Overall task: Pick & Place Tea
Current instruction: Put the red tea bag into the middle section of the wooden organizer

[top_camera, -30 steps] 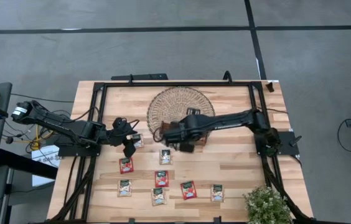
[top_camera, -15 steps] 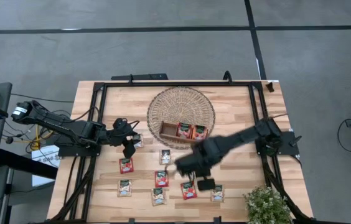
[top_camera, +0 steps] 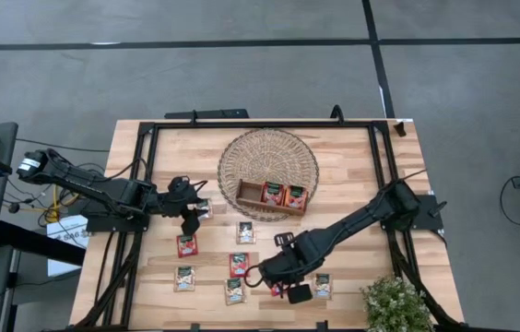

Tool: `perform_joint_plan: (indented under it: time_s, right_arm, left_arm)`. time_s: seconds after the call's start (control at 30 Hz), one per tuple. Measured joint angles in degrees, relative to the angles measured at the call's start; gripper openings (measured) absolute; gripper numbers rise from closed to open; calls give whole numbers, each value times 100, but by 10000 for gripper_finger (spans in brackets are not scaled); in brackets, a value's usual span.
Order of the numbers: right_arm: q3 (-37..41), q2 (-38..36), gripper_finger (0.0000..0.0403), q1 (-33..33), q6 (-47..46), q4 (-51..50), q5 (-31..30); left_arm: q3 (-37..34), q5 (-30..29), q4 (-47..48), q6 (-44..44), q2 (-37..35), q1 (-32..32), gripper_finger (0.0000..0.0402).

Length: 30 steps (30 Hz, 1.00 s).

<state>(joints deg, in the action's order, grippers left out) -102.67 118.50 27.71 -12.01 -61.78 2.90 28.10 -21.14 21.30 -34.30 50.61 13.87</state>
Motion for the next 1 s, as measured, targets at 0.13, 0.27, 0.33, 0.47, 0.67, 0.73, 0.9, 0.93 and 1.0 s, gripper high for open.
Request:
perform_joint_plan:
  time_s: [0.13, 0.27, 0.33, 0.47, 0.67, 0.73, 0.9, 0.93, 1.0]
  right_arm:
    - [417, 0, 106, -110, 4, 338, 15]
    - [691, 0, 150, -268, 46, 845, 19]
    - [809, 0, 173, -326, 53, 1139, 20]
    - [1013, 0, 205, -346, 192, 1570, 17]
    - [1206, 3, 206, -320, 375, 1629, 20]
    - [1200, 73, 201, -309, 494, 1739, 25]
    - [1189, 259, 190, -314, 748, 1804, 106]
    - [1204, 281, 189, -315, 796, 1703, 75]
    - [1221, 284, 188, -313, 813, 1684, -3]
  left_arm:
    - [0, 95, 2, -99, -1, 0, 179]
    - [0, 95, 1, -131, 0, 0, 179]
    - [0, 95, 0, -131, 1, 0, 179]
    - [0, 95, 2, -131, 2, 0, 179]
    - [0, 95, 1, -131, 0, 0, 179]
    - [0, 95, 1, -131, 0, 0, 179]
    - [0, 95, -3, -131, -1, 0, 179]
    - [0, 95, -13, -131, 1, 0, 179]
    - [0, 95, -24, -131, 0, 0, 179]
